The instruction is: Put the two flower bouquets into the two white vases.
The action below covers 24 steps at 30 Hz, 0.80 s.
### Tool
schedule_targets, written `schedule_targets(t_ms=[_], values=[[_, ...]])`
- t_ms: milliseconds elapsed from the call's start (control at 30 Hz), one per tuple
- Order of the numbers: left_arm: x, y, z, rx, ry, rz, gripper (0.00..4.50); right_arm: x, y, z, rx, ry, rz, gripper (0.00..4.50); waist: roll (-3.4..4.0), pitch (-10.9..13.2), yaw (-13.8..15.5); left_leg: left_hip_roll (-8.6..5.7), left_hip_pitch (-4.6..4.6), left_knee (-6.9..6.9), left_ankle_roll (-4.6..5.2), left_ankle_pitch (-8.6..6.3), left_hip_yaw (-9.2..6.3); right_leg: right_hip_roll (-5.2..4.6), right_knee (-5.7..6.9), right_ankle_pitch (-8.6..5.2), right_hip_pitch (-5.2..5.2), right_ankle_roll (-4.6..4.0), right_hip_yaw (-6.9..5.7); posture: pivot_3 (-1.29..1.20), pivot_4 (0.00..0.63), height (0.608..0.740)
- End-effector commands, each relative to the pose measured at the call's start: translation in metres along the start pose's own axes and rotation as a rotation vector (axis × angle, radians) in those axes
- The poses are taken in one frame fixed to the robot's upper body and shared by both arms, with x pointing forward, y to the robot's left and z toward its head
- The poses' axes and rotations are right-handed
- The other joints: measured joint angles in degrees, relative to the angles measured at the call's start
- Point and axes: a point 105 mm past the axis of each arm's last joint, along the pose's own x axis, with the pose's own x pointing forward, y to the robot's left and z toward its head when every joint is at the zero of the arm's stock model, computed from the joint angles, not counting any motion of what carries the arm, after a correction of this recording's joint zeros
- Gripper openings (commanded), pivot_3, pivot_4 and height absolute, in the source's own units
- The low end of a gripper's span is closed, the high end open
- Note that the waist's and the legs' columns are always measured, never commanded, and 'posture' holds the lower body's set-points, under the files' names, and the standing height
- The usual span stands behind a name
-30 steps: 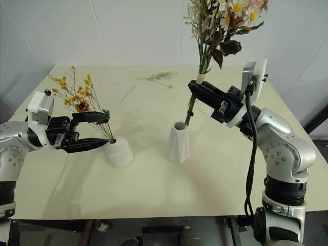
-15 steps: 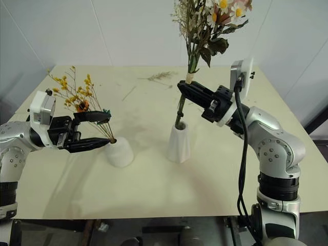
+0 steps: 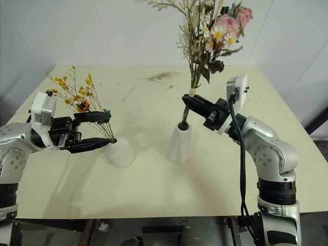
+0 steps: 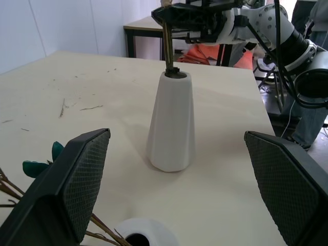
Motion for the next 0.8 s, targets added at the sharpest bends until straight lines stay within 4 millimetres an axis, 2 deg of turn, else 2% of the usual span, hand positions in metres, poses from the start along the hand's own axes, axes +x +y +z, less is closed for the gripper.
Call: schedule_targets(t_ms=[33, 133, 433, 567, 800], values=[[-0.002, -0.003, 0.013, 0.062, -0.027, 0.000, 4.50, -0.003, 0.006, 0.011, -0.069, -0.025, 0.026, 0.01, 0.00, 0.0, 0.1, 0.00, 0.00, -0.02, 0.00, 0.00, 0.00, 0.00, -0.01, 0.00, 0.00, 0.00, 0.00, 0.00, 0.150, 0.740], [-0.002, -0.002, 0.013, 0.065, -0.029, 0.001, 4.50, -0.003, 0.007, 0.010, -0.082, -0.024, 0.027, 0.01, 0.00, 0.0, 0.2, 0.00, 0.00, -0.01, 0.00, 0.00, 0.00, 0.00, -0.02, 0.00, 0.00, 0.00, 0.00, 0.00, 0.150, 0.740], [-0.003, 0.000, 0.010, 0.067, -0.027, 0.003, 4.50, -0.004, 0.020, 0.007, -0.132, -0.014, 0.054, 3.02, 0.00, 0.0, 0.3, 0.00, 0.00, -0.01, 0.00, 0.00, 0.00, 0.00, -0.02, 0.00, 0.00, 0.00, 0.00, 0.00, 0.150, 0.740], [-0.003, 0.000, 0.009, 0.068, -0.027, 0.004, 4.50, -0.013, 0.010, 0.005, -0.170, 0.005, 0.004, 4.33, 0.00, 0.0, 0.6, 0.00, 0.00, 0.00, 0.00, 0.00, 0.00, 0.00, -0.02, 0.00, 0.00, 0.00, 0.00, 0.00, 0.150, 0.740], [-0.010, -0.001, 0.006, 0.066, -0.009, 0.023, 4.50, -0.050, 0.001, 0.002, -0.231, 0.101, -0.029, 4.33, 0.00, 0.0, 1.2, -0.01, -0.01, -0.03, 0.00, 0.00, 0.01, 0.00, -0.12, 0.00, 0.02, 0.00, 0.00, 0.00, 0.150, 0.740]])
